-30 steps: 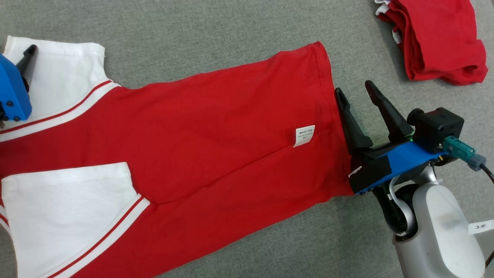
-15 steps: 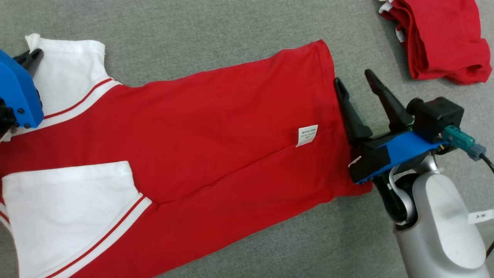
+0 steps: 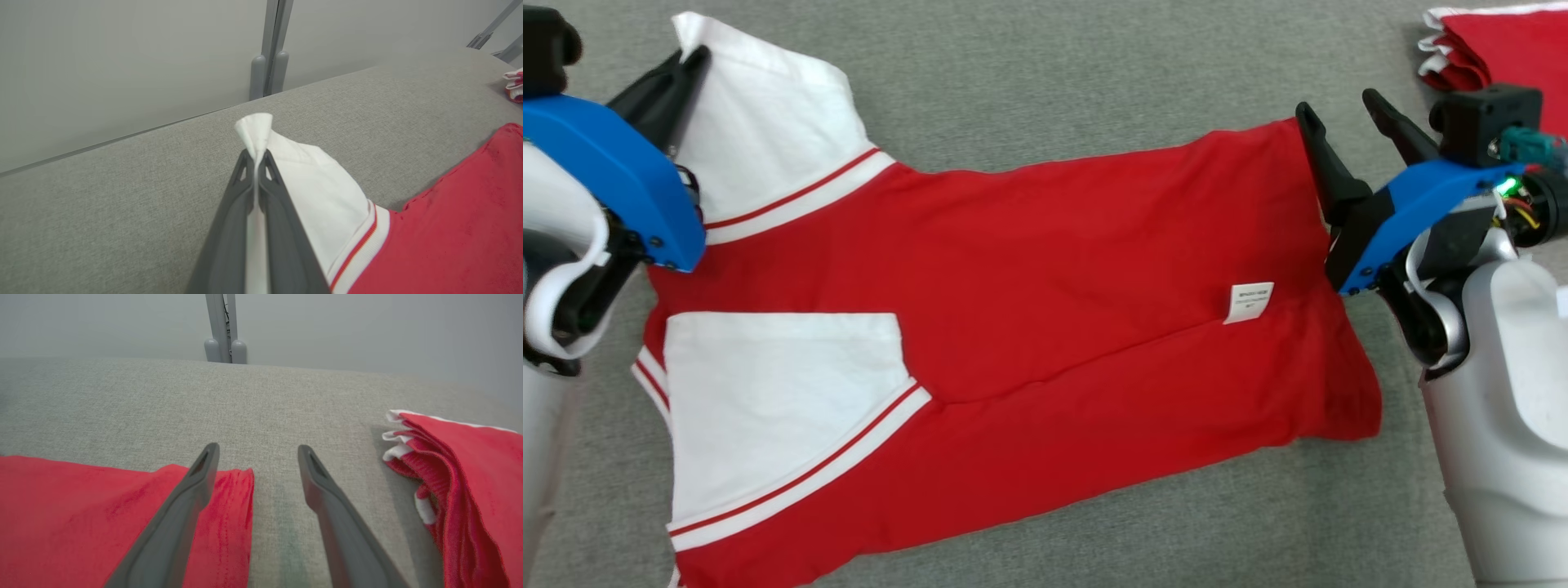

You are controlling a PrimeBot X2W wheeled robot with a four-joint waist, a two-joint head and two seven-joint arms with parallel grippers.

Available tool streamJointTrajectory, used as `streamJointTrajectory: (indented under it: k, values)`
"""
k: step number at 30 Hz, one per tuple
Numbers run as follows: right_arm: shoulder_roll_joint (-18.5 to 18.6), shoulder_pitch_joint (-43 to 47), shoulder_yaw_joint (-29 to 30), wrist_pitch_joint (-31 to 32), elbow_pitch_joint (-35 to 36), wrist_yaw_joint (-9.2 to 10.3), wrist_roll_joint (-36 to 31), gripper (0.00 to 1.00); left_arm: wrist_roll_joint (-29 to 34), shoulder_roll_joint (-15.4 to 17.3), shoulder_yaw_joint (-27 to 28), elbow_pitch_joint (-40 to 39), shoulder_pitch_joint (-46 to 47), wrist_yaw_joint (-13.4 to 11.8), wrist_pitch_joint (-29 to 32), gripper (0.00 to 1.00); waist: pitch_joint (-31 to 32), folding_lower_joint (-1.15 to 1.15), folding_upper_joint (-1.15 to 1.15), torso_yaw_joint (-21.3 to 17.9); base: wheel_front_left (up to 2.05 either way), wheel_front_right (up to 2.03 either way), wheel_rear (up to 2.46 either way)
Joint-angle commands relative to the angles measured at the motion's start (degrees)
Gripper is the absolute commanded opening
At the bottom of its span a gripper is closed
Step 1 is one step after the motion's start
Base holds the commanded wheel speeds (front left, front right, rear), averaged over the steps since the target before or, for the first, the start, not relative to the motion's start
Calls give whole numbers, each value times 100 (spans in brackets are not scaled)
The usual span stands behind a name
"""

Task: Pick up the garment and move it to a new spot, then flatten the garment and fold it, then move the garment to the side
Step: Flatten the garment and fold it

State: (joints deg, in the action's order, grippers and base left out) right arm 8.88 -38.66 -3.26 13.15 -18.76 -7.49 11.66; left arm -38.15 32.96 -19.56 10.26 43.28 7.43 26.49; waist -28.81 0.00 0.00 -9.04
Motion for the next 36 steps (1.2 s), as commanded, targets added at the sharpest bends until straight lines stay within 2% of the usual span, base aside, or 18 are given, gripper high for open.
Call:
streamJointTrajectory:
  k: [1,8,9,10,11,13,14,17,25,31,36]
  values:
    - [59,-153,-7,98,-145,-1,11,100,-35,-30,-65,-66,-46,5,-92,0,-19,0,0,88,0,0,0]
    - [210,-658,-21,774,-1064,-1,206,100,-116,-105,-458,-313,-20,5,-460,0,-35,0,0,370,0,0,0]
    - [219,-699,-29,814,-1173,-1,229,79,-113,-107,-496,-335,-3,5,-500,0,-36,0,0,395,0,0,0]
    - [223,-737,-45,848,-1264,-1,261,53,-123,-105,-532,-349,14,5,-533,0,-37,0,0,416,0,0,0]
    - [227,-770,-57,917,-1370,-1,308,41,-142,-111,-574,-362,28,5,-568,0,-36,0,0,439,0,0,0]
    - [257,-823,-103,1041,-1556,-1,346,23,-170,-121,-640,-369,48,5,-620,0,-28,0,0,479,0,0,0]
    - [268,-825,-120,1083,-1635,-1,367,0,-170,-122,-662,-365,55,5,-649,0,-22,0,0,496,0,0,0]
    - [289,-875,-153,995,-1709,-1,446,0,-214,-102,-730,-352,86,5,-725,0,3,0,0,535,0,0,0]
    - [384,-812,-224,103,-1674,-1,437,0,-226,-73,-804,-257,-88,6,-1163,0,253,0,0,645,0,0,0]
    - [522,-140,-320,-488,-1394,-1,679,0,-296,-88,-826,-485,-751,-17,-1640,0,603,0,0,760,0,0,0]
    - [631,617,-110,-861,-1047,-1,786,0,-314,-48,-816,-772,-1653,-200,-2094,0,892,0,0,853,0,0,0]
